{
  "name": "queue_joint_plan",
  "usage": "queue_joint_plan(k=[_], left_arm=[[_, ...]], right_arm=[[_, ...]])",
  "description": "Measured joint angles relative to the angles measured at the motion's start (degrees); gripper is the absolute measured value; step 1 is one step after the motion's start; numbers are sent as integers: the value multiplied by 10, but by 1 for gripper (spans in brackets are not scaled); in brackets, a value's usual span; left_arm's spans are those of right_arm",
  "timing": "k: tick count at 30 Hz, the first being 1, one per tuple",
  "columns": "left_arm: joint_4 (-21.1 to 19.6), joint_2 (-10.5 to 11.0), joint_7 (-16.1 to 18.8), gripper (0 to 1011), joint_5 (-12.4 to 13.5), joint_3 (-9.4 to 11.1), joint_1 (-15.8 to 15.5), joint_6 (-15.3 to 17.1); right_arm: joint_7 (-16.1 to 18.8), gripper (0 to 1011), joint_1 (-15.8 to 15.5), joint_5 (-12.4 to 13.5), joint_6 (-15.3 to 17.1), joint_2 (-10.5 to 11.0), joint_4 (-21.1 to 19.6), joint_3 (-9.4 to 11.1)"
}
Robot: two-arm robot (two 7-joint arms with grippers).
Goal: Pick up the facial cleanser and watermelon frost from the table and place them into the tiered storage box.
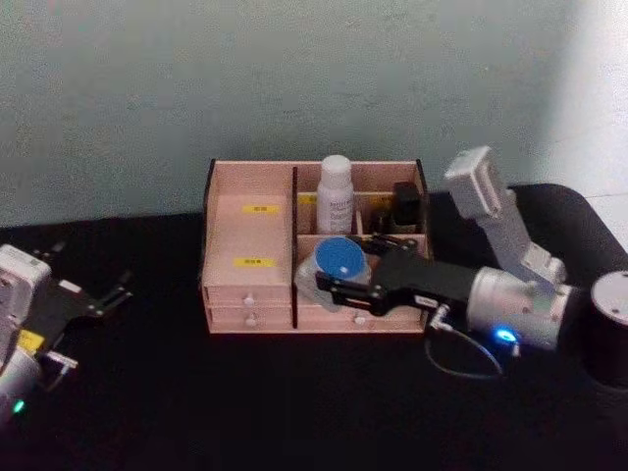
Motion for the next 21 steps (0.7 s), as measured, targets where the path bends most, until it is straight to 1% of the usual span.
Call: queue_joint_plan(k=[1,3,6,13,16,17,21], left_arm=[[0,0,0,1001,0,0,0,0],[0,0,0,1002,0,0,0,0],[0,0,0,1001,0,0,0,0],[0,0,0,1001,0,0,0,0],[0,0,0,1001,0,0,0,0],[0,0,0,1001,0,0,0,0],[0,0,0,1002,0,0,0,0]], right_arm=[[0,712,0,0,0,0,0,0],[2,712,21,-3,-2,-15,15,-11],[4,712,36,-7,-5,-26,28,-18],[9,712,82,-21,-10,-61,74,-45],[9,712,94,-27,-11,-71,88,-53],[9,712,101,-30,-12,-79,97,-57],[7,712,117,-40,-13,-96,119,-66]])
